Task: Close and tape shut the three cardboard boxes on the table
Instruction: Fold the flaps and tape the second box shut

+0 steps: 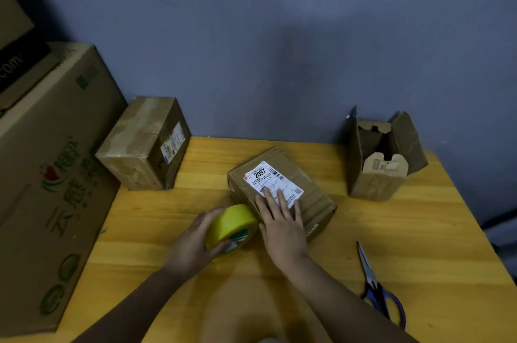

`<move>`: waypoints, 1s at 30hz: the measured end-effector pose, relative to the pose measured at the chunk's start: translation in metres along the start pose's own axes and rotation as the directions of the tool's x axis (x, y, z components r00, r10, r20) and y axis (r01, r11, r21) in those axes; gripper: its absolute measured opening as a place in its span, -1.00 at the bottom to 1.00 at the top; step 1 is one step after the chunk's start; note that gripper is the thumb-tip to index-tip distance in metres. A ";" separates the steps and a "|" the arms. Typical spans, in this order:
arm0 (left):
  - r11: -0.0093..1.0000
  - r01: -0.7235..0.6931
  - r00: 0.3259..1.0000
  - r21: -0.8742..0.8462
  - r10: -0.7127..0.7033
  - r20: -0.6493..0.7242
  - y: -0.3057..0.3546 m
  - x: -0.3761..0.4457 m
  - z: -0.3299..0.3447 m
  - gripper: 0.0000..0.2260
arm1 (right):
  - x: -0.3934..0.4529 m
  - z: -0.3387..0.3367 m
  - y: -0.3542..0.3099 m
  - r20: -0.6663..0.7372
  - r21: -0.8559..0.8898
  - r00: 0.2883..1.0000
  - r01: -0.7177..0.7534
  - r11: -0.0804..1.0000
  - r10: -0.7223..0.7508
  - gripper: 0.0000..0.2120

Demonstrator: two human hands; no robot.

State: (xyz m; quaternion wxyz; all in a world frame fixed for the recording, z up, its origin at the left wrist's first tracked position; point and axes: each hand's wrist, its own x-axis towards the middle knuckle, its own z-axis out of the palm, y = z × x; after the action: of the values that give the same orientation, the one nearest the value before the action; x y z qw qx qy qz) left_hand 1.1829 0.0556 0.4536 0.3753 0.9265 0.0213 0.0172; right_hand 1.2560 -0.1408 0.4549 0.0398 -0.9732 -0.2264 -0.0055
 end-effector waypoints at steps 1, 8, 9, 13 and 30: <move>1.000 0.005 1.000 -0.012 -0.006 -0.018 -0.002 -0.002 0.004 -0.39 | 0.001 0.003 0.000 -0.014 0.005 1.000 -0.016 1.000 0.016 -0.26; 0.994 0.071 0.996 -0.086 -0.075 -0.046 -0.009 -0.010 0.026 -0.28 | -0.001 0.010 -0.004 -0.017 -0.028 0.999 -0.046 0.999 0.045 -0.23; 0.994 0.076 0.996 -0.076 -0.079 -0.035 -0.011 -0.011 0.029 -0.24 | -0.001 0.010 -0.005 -0.013 -0.034 0.998 -0.054 0.998 0.053 -0.24; 0.992 0.118 0.992 -0.041 -0.119 -0.030 -0.011 -0.012 0.040 -0.12 | 0.000 0.009 -0.005 -0.001 -0.029 0.999 -0.045 0.999 0.045 -0.27; 0.955 -0.154 0.984 0.255 0.170 -0.043 0.142 0.099 -0.055 -0.51 | 0.045 -0.065 0.060 0.217 0.729 0.959 -0.283 0.624 0.182 -0.52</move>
State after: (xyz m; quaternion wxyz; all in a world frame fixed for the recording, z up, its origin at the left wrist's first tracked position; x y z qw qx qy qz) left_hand 1.2832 -0.0027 0.5930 0.2516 0.9641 -0.0408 0.0748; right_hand 1.3239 -0.1798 0.5167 0.4256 -0.8880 -0.0825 0.1535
